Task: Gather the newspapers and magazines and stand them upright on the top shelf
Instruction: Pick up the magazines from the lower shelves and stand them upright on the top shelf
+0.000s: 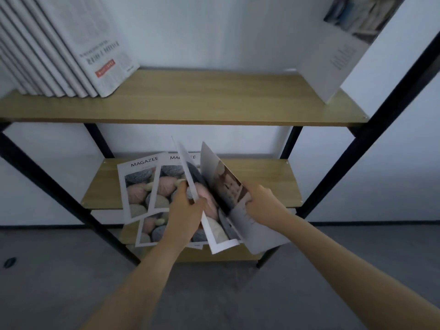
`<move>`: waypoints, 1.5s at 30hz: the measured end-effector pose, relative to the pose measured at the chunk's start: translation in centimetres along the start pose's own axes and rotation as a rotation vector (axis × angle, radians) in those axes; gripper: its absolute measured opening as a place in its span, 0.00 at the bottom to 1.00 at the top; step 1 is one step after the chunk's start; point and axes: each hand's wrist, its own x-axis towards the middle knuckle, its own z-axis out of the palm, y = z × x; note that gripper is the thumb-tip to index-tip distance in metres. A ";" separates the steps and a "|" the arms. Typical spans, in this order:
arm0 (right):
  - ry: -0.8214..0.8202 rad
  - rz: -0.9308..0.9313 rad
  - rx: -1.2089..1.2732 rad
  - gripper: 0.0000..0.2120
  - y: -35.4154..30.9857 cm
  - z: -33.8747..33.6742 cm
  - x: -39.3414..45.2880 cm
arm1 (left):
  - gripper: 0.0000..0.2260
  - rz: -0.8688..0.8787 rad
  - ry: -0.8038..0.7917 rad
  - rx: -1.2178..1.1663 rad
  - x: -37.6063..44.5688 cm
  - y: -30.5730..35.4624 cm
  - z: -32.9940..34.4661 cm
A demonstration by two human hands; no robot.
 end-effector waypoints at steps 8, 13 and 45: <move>0.050 -0.199 0.073 0.17 -2.7 -5.8 -8.8 | 0.07 0.276 0.199 0.073 -9.3 6.0 -2.0; 0.068 -0.330 0.193 0.13 -3.6 -10.5 -13.6 | 0.08 0.415 0.334 0.066 -14.8 10.0 -2.6; 1.070 -0.167 0.555 0.23 0.9 -22.6 3.3 | 0.20 0.893 0.411 0.252 4.9 22.1 7.0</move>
